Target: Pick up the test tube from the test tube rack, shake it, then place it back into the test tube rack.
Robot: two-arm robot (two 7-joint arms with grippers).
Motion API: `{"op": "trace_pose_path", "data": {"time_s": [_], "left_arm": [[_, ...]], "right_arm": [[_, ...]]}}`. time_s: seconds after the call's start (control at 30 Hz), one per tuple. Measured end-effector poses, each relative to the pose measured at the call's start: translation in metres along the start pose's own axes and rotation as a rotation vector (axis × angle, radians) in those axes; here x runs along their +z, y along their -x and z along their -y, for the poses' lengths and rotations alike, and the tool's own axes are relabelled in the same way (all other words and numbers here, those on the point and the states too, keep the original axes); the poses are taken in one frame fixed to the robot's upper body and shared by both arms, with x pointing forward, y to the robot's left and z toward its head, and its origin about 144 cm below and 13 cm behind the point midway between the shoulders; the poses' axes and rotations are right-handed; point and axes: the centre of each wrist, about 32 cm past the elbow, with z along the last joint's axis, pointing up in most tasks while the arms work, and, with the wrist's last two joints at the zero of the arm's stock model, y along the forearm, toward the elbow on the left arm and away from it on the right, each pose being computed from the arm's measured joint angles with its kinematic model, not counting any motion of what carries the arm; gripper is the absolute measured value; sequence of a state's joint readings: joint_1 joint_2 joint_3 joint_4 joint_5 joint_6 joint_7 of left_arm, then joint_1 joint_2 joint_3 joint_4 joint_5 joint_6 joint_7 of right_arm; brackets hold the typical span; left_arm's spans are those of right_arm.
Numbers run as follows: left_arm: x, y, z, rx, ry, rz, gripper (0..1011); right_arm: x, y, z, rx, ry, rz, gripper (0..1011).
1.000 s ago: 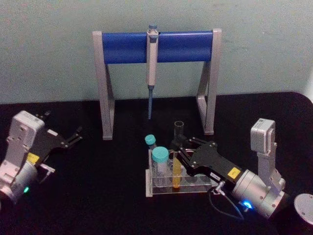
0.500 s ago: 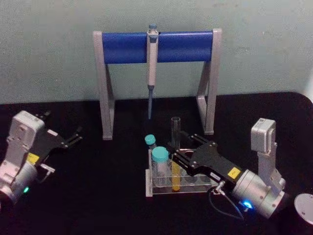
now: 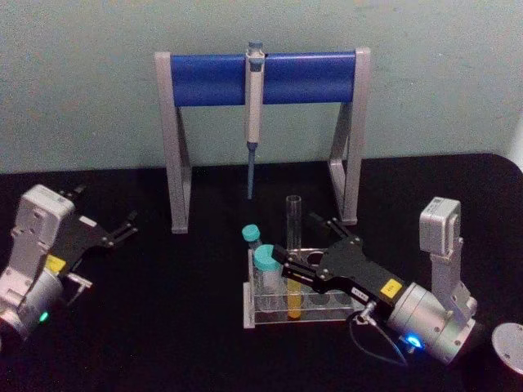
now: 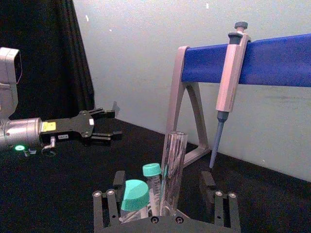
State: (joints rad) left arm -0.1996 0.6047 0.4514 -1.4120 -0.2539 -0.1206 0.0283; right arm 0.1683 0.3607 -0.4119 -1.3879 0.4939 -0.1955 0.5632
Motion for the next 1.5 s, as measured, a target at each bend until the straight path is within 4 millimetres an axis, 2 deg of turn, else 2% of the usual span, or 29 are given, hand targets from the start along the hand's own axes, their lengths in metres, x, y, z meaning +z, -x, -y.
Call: {"op": "trace_pose_path", "data": {"time_s": [0.07, 0.47, 0.63, 0.93, 1.1, 1.23, 1.33, 1.5], "left_arm": [[0.000, 0.000, 0.000, 0.000, 0.000, 0.000, 1001], [0.000, 0.000, 0.000, 0.000, 0.000, 0.000, 1001], [0.000, 0.000, 0.000, 0.000, 0.000, 0.000, 1001], [0.000, 0.000, 0.000, 0.000, 0.000, 0.000, 1001], [0.000, 0.000, 0.000, 0.000, 0.000, 0.000, 1001], [0.000, 0.000, 0.000, 0.000, 0.000, 0.000, 1001], [0.000, 0.000, 0.000, 0.000, 0.000, 0.000, 1001], [0.000, 0.000, 0.000, 0.000, 0.000, 0.000, 1001]], "right_arm": [[0.000, 0.000, 0.000, 0.000, 0.000, 0.000, 998], [0.000, 0.000, 0.000, 0.001, -0.002, 0.002, 1000], [0.009, 0.001, 0.000, 0.008, -0.039, 0.031, 1000], [0.036, 0.005, 0.004, -0.014, -0.168, 0.106, 1000], [0.048, 0.011, 0.011, -0.145, -0.262, 0.160, 1000], [0.049, 0.013, 0.015, -0.240, -0.276, 0.185, 1000], [0.048, 0.013, 0.020, -0.390, -0.239, 0.218, 1000], [0.041, 0.011, 0.024, -0.522, -0.137, 0.234, 1000]]}}
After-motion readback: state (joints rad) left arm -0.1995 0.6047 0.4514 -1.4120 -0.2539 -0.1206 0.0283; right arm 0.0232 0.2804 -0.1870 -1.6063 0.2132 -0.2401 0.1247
